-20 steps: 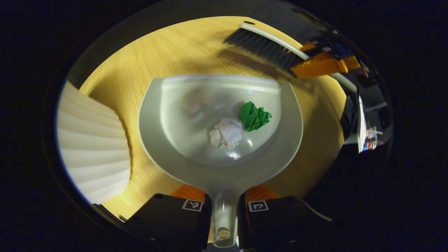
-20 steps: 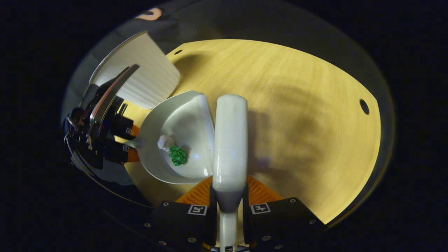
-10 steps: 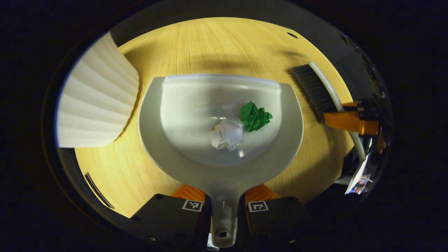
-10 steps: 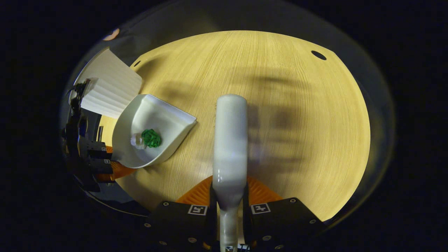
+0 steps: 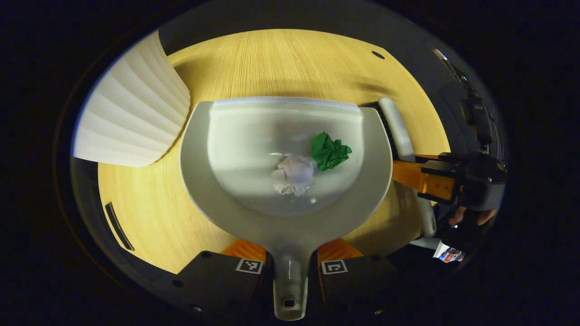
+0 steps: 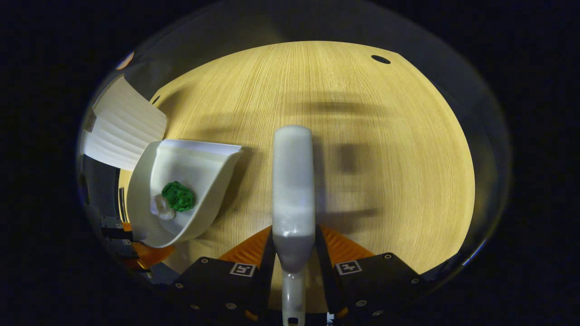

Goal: Pick up the small broom and dustpan from the desktop, sweep the trash into the dustpan with the broom, and then empty the trash into the garbage bin.

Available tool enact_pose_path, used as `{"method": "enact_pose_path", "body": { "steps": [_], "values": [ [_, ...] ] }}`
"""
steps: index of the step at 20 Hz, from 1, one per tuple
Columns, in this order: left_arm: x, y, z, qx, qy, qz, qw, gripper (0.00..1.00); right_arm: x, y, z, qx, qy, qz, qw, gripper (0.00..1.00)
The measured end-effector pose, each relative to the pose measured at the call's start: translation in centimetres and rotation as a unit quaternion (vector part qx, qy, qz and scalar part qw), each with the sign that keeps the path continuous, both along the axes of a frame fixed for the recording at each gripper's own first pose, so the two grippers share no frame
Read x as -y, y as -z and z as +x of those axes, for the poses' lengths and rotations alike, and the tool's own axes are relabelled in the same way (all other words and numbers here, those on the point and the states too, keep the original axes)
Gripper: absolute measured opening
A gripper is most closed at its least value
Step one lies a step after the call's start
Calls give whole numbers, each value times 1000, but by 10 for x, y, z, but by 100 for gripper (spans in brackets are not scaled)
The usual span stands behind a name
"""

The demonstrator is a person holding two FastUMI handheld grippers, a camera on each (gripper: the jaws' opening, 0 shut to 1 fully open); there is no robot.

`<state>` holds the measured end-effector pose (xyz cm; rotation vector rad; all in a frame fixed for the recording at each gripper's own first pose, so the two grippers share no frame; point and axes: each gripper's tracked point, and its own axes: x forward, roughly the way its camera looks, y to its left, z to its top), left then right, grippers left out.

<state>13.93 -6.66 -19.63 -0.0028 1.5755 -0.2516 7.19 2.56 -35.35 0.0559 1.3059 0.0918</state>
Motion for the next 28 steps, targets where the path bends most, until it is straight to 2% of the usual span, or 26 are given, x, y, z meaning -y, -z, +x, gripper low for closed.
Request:
{"method": "enact_pose_path", "body": {
  "steps": [1, 2, 3, 4, 6, 11, 13, 16, 19, 21, 24, 26, 28],
  "values": [
    [0, -15, 3, 9, 2, -3, 1000, 33, 0, -5, -1, 7, 5, 3, 1000, 60],
    [0, -31, 8, 18, 5, -8, 1000, 33, 2, -9, 1, 12, 8, 5, 1000, 56],
    [-1, -50, 9, 30, 11, -12, 999, 33, 3, -10, 2, 21, 11, 7, 1000, 75],
    [-4, -67, 11, 46, 20, -14, 999, 32, 4, -11, 3, 25, 12, 8, 1000, 79],
    [-13, -107, 25, 76, 32, -16, 996, 32, 3, -13, 1, 27, 11, 14, 999, 83],
    [-27, -207, 61, 129, 13, -43, 991, 32, -10, -9, -7, 26, -6, 23, 999, 88],
    [-47, -240, 79, 158, 13, -26, 987, 32, -15, -12, -7, 29, -9, 28, 999, 89],
    [-97, -252, 101, 174, -7, 22, 984, 32, -13, -16, -3, 35, -7, 35, 999, 89],
    [-173, -239, 107, 147, -42, 73, 985, 32, -12, -18, -3, 38, 1, 35, 999, 90],
    [-223, -226, 110, 127, -46, 125, 983, 32, -9, -19, 0, 40, 11, 33, 999, 90],
    [-273, -218, 116, 106, -19, 191, 976, 32, -3, -18, 2, 40, 21, 26, 999, 90],
    [-275, -216, 111, 91, 12, 242, 966, 32, -1, -18, 1, 40, 26, 25, 999, 90],
    [-299, -218, 111, 83, 76, 290, 950, 32, -1, -18, 1, 38, 27, 24, 999, 91]
  ]
}}
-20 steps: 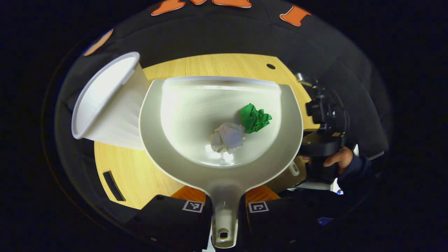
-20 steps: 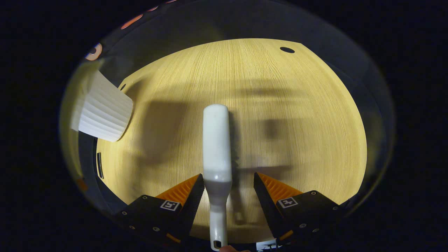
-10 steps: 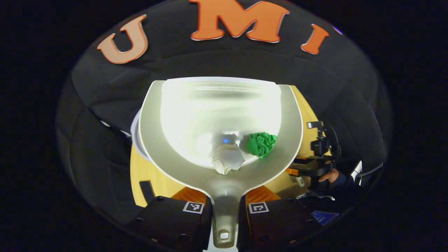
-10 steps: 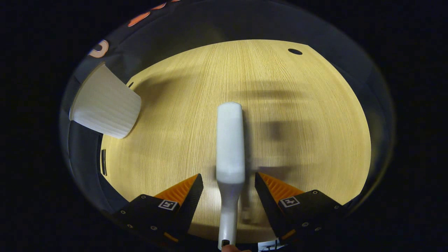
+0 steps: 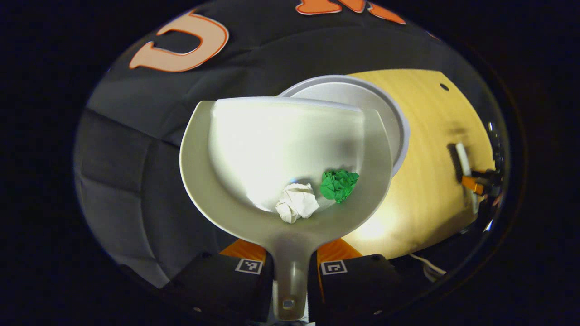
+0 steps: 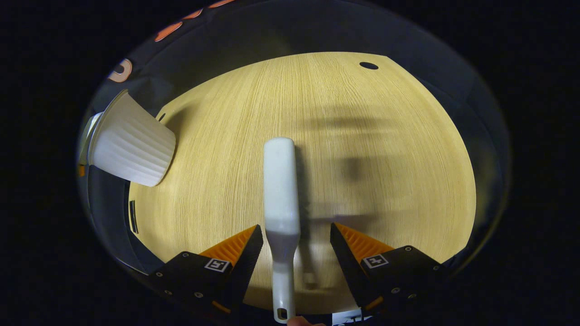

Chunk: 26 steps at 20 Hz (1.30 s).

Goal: Pick up the small broom and dustpan from the desktop, sweep the trash into the dustpan with the broom, and then empty the trash into the garbage bin.

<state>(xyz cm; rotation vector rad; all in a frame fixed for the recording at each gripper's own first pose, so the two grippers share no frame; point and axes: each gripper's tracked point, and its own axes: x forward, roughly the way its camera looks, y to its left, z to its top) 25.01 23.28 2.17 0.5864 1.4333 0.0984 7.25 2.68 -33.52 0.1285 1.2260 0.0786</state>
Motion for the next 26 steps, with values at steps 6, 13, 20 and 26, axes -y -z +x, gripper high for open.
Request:
{"method": "enact_pose_path", "body": {
  "steps": [6, 13, 20, 26],
  "values": [
    [-54, -32, 9, -31, 194, 207, 958, 32, -5, -2, -1, 0, 4, 5, 1000, 92],
    [-101, -33, 14, 5, 289, 341, 894, 31, -2, -5, -2, 3, 10, 8, 1000, 92],
    [-56, 61, -33, 99, 101, 51, 989, 31, -7, -12, -6, 5, 3, 19, 1000, 92],
    [53, 84, -48, 125, 12, -174, 977, 31, -12, -22, -12, 14, 1, 21, 1000, 92]
  ]
}}
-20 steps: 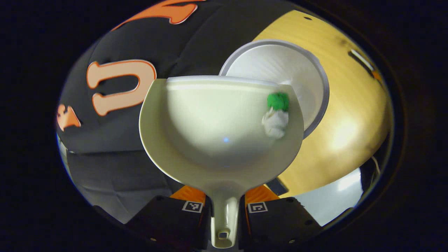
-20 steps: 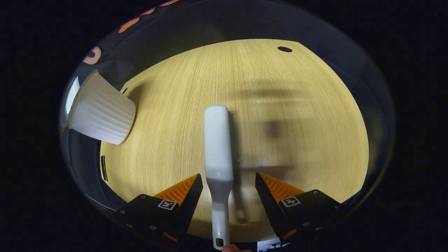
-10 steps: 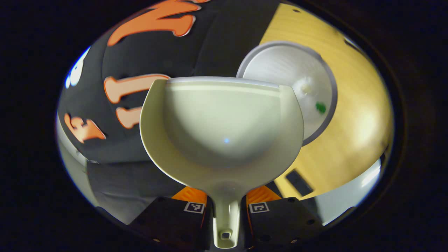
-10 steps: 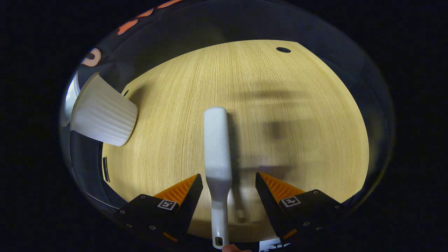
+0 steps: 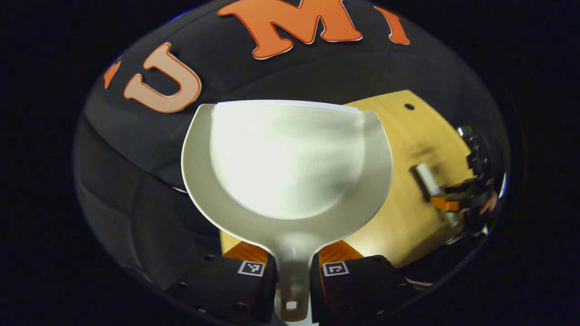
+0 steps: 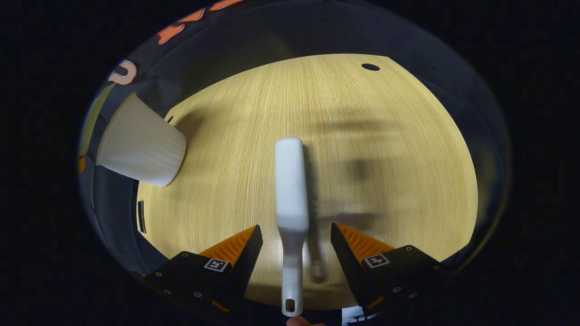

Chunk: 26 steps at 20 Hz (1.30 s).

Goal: Pick up the small broom and dustpan from the desktop, sweep the trash into the dustpan with the broom, and then empty the trash into the garbage bin.

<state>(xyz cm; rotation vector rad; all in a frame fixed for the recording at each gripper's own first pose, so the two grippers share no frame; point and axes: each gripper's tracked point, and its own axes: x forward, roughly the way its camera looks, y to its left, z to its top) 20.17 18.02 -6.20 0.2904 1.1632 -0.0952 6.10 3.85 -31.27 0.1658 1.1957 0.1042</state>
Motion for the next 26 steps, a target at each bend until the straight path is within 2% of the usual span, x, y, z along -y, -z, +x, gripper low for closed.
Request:
{"method": "enact_pose_path", "body": {
  "steps": [2, 3, 7, 12, 17, 19, 23, 26],
  "values": [
    [44, 12, -9, -18, -10, -82, 996, 32, 0, -4, 0, 4, 0, 1, 1000, 92],
    [62, 17, -14, -23, -9, -105, 994, 32, 0, -5, 0, 8, 2, 2, 1000, 92],
    [111, 56, -38, -37, -15, -142, 989, 32, 1, -5, -1, 10, 9, -3, 1000, 92],
    [144, 119, -68, -87, -32, -155, 983, 32, -6, -1, -7, 0, -1, -8, 1000, 92],
    [153, 188, -78, -138, -72, -140, 978, 32, -15, 3, -13, -10, -16, -7, 1000, 92],
    [156, 213, -81, -155, -73, -126, 977, 32, -15, 3, -14, -15, -12, -6, 1000, 92],
    [163, 245, -89, -187, -86, -131, 970, 33, -13, 2, -13, -17, -6, -6, 1000, 92],
    [169, 258, -88, -197, -89, -125, 968, 33, -11, 1, -12, -20, -2, -11, 1000, 92]
  ]
}}
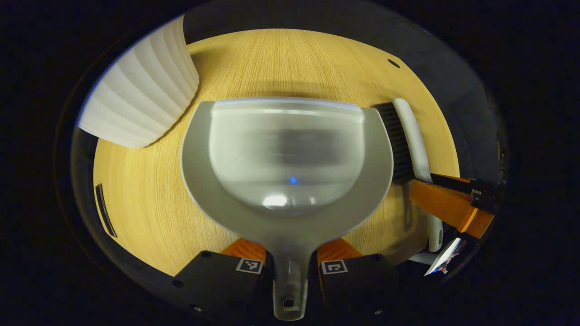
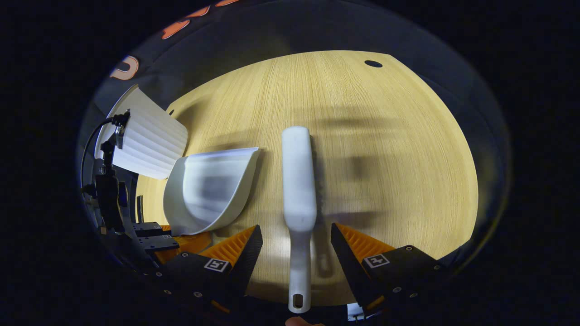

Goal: Pick up the small broom and dustpan from the desktop, sweep the trash into the dustpan with the broom, and then empty the trash into the garbage bin.

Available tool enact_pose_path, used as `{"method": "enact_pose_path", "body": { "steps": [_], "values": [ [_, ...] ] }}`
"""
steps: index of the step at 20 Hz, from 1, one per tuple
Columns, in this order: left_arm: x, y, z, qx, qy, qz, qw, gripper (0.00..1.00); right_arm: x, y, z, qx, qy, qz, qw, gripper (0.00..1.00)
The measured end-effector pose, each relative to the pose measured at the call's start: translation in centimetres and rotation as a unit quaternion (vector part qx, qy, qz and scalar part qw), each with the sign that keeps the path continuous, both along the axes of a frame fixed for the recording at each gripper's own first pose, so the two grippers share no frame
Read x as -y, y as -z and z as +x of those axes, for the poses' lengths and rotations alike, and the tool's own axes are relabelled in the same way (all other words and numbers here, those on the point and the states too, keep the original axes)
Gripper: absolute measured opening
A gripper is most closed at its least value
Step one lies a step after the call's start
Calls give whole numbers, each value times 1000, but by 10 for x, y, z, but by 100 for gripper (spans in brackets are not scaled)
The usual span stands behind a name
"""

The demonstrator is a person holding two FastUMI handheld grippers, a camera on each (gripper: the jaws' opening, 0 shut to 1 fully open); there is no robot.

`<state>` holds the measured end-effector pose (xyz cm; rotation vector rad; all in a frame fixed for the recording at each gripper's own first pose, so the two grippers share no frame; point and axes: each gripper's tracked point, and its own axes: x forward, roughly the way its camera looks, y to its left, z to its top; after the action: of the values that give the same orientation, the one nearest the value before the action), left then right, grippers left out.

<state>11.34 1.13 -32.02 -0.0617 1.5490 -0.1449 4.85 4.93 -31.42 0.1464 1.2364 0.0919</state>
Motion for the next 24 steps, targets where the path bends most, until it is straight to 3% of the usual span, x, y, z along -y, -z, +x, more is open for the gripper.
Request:
{"method": "enact_pose_path", "body": {
  "steps": [9, 12, 16, 20, 24],
  "values": [
    [10, -1, -7, -18, 1, 0, 1000, 36, -6, -4, 0, -1, -2, 10, 1000, 92],
    [9, -20, -2, 2, -1, -2, 1000, 59, -6, -6, 1, 12, -4, 10, 1000, 93],
    [1, -57, -8, 16, 12, 19, 1000, 63, -1, -32, 8, 52, -5, 3, 999, 94],
    [-12, -104, 20, 100, 38, 61, 992, 64, 2, -77, 25, 112, 5, 4, 994, 96],
    [-20, -153, 85, 245, 45, 90, 964, 67, 5, -131, 46, 200, -1, -9, 980, 96]
  ]
}}
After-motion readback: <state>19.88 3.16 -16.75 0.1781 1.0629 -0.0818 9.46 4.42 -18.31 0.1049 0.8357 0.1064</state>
